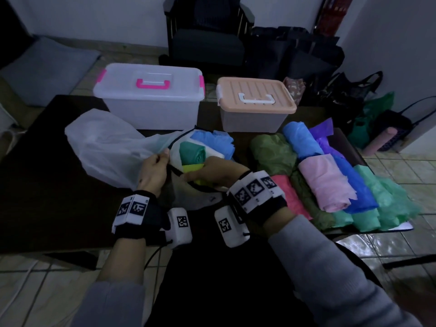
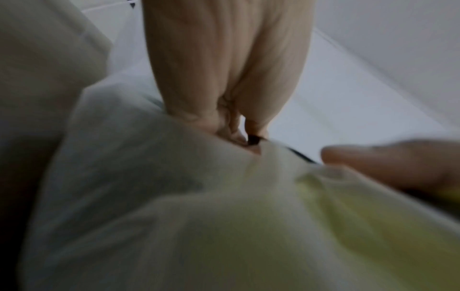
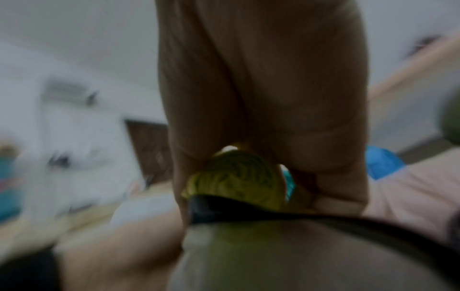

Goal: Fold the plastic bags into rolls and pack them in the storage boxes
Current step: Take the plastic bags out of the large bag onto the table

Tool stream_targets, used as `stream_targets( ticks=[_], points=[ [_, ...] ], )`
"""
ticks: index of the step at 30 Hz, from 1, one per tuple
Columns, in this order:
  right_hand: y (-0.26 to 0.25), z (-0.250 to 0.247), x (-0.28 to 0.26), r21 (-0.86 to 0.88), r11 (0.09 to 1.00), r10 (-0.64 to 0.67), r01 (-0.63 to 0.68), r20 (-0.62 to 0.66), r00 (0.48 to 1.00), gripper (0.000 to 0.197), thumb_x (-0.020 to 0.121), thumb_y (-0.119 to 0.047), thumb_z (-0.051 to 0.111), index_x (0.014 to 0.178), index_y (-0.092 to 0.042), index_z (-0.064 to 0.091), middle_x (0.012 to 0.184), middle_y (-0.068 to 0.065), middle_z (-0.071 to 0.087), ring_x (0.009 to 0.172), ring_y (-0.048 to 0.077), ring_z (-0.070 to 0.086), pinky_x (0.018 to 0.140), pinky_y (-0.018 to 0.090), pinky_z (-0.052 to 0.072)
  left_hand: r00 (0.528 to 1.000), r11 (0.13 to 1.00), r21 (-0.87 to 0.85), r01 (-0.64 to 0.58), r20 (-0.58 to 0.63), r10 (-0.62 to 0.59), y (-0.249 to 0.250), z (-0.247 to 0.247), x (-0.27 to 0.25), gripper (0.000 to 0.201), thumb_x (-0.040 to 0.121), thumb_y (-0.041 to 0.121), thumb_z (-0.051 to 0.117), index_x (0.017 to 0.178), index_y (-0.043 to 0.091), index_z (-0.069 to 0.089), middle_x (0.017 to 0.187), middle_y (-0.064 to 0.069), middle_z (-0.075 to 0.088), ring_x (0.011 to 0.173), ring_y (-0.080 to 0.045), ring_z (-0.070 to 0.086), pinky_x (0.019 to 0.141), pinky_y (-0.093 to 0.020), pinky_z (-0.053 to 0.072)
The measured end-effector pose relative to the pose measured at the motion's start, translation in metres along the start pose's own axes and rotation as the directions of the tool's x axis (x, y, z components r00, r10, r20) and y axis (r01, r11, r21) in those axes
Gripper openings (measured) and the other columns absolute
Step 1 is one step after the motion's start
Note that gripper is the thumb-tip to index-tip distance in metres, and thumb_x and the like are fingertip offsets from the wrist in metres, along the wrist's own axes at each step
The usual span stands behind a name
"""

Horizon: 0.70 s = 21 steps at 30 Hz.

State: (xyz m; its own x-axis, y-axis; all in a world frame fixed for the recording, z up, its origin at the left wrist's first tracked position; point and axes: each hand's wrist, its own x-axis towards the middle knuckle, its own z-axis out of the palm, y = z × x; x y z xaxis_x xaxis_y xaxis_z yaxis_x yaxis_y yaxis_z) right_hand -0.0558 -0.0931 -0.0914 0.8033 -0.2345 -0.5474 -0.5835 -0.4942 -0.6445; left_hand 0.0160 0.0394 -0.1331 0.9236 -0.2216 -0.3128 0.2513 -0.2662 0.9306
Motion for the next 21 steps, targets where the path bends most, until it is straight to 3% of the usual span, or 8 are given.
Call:
stream_targets(
  ticks=[2,5,6,8,11,15,18,21],
  points=[
    [0.006,-0.008,0.001,0.197,0.979,0.054,-0.055,0.015,0.998,0.071,0.075,-0.042,0.075,0.13,-0.007,0.049,0.117,0.004,0.06,0.106,0.022,0.058,0.092,0.033,0.049,0.999,0.996,-0.076,0.052,0.007,-0.052,-0.007,0.003,0.007,0.041,0.088,0.05,0.049,0.105,0.015,0.061,0.114,-0.013,0.064,0.108,-0.031,0.058,0.099,-0.05,0.045],
    [0.019,-0.014,0.006,0.383,0.919,0.111,-0.094,-0.023,0.994,0.084,0.056,-0.037,0.082,0.128,-0.009,0.051,0.114,0.012,0.064,0.1,0.03,0.064,0.087,0.047,0.054,0.995,0.983,-0.164,0.078,0.07,-0.068,-0.001,0.01,0.001,0.03,0.095,0.039,0.046,0.1,0.014,0.061,0.113,-0.015,0.064,0.108,-0.03,0.059,0.099,-0.048,0.046],
    [0.022,-0.017,0.006,0.431,0.898,0.115,-0.086,-0.042,0.992,0.084,0.055,-0.034,0.082,0.128,-0.007,0.051,0.115,0.014,0.064,0.101,0.031,0.064,0.087,0.048,0.054,0.994,0.977,-0.193,0.086,0.082,-0.071,0.004,0.013,-0.004,0.029,0.098,0.035,0.044,0.101,0.012,0.061,0.114,-0.016,0.064,0.108,-0.031,0.059,0.098,-0.047,0.047],
    [0.024,-0.021,0.001,0.493,0.87,0.098,-0.032,-0.107,0.989,0.067,0.067,-0.024,0.081,0.125,-0.004,0.054,0.116,0.015,0.063,0.103,0.03,0.062,0.09,0.044,0.053,0.991,0.968,-0.226,0.109,0.095,-0.089,0.009,0.019,-0.01,0.029,0.1,0.03,0.04,0.105,0.009,0.059,0.115,-0.018,0.063,0.108,-0.031,0.059,0.097,-0.045,0.048],
    [0.032,-0.022,0.003,0.443,0.896,0.075,0.033,-0.224,0.972,0.05,0.076,-0.024,0.076,0.117,-0.003,0.058,0.116,0.012,0.063,0.105,0.027,0.06,0.095,0.04,0.05,0.99,0.963,-0.235,0.133,0.086,-0.115,0.011,0.025,-0.016,0.03,0.101,0.03,0.038,0.113,0.011,0.057,0.115,-0.016,0.062,0.107,-0.029,0.059,0.097,-0.044,0.048],
    [0.032,-0.015,0.005,0.298,0.954,0.044,0.02,-0.207,0.977,0.064,0.076,-0.039,0.074,0.126,-0.004,0.054,0.127,0.008,0.057,0.114,0.026,0.056,0.101,0.041,0.045,0.991,0.956,-0.263,0.131,0.052,-0.122,0.012,0.033,-0.018,0.033,0.1,0.038,0.036,0.113,0.014,0.054,0.1,-0.009,0.063,0.097,-0.025,0.059,0.091,-0.039,0.049],
    [0.031,-0.017,0.003,0.275,0.961,0.02,0.03,-0.175,0.984,0.064,0.069,-0.04,0.081,0.12,-0.007,0.058,0.12,0.006,0.062,0.112,0.023,0.058,0.1,0.039,0.047,0.99,0.969,-0.204,0.136,-0.008,-0.141,0.01,0.034,-0.019,0.04,0.099,0.042,0.035,0.113,0.012,0.057,0.111,-0.014,0.063,0.103,-0.03,0.059,0.096,-0.046,0.048],
    [0.029,-0.024,0.003,0.286,0.958,0.055,0.003,-0.194,0.98,0.064,0.065,-0.038,0.084,0.112,-0.002,0.058,0.111,0.008,0.062,0.104,0.025,0.059,0.093,0.04,0.051,0.991,0.983,-0.144,0.112,-0.051,-0.121,0.003,0.032,-0.019,0.047,0.097,0.045,0.036,0.118,0.008,0.057,0.119,-0.015,0.061,0.107,-0.031,0.058,0.099,-0.047,0.045]
  ],
)
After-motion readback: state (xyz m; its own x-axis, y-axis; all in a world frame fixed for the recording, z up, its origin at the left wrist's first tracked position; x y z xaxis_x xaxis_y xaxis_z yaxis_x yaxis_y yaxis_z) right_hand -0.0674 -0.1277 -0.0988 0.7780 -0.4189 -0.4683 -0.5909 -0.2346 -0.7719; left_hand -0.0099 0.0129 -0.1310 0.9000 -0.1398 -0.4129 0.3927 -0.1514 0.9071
